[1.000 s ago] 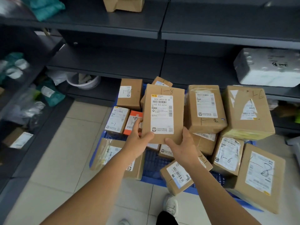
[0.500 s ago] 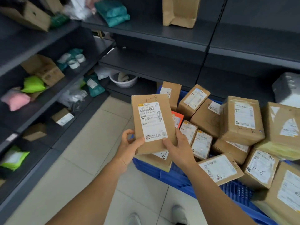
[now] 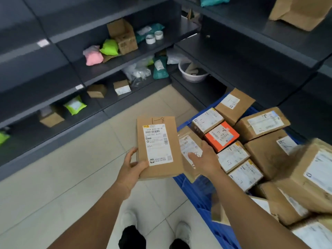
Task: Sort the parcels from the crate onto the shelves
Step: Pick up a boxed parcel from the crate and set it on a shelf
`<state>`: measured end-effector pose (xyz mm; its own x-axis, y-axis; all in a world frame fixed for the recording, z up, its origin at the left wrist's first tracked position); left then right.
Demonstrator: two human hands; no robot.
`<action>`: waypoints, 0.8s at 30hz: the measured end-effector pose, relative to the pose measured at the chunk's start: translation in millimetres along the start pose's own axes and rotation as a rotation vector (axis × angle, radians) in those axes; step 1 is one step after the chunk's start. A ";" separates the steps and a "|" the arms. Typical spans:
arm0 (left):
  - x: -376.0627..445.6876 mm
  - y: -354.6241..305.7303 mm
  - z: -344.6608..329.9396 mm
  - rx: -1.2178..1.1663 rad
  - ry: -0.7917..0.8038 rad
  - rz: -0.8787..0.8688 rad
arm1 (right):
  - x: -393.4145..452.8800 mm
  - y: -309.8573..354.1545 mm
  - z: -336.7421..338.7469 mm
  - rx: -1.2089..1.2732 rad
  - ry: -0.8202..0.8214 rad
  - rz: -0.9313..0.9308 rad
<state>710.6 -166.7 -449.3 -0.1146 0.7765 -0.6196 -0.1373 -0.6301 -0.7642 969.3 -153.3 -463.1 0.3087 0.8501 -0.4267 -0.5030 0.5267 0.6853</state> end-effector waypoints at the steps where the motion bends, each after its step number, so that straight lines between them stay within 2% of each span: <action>1: -2.4 7.3 3.0 -0.004 -0.019 0.012 | 4.5 -1.4 0.4 -0.029 0.011 0.014; 5: -5.9 32.6 7.5 -0.026 -0.088 0.064 | 26.0 -14.8 -2.0 -0.218 -0.002 0.078; 12: 11.5 57.6 -16.8 -0.082 -0.125 0.150 | 55.6 -49.2 -13.2 -0.438 0.081 -0.011; 20: 18.2 81.0 -13.8 -0.181 -0.181 0.164 | 68.4 -75.2 -20.8 -0.411 0.162 -0.130; 24: 13.4 96.8 -10.9 -0.179 -0.174 0.202 | 74.2 -85.4 -22.9 -0.289 0.177 -0.153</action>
<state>706.5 -217.3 -533.5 -0.2906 0.6139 -0.7340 0.0793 -0.7490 -0.6578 1016.6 -135.3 -566.8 0.2662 0.7345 -0.6242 -0.6770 0.6034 0.4214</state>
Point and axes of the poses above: each hand's wrist, its own x-axis towards the middle knuckle, its own z-axis out of the back of the hand, y = z × x, the point moved 6 cm from there along x, towards the middle knuckle, and after that the axes turned 4 degrees about -y, right-handed, at the moved point
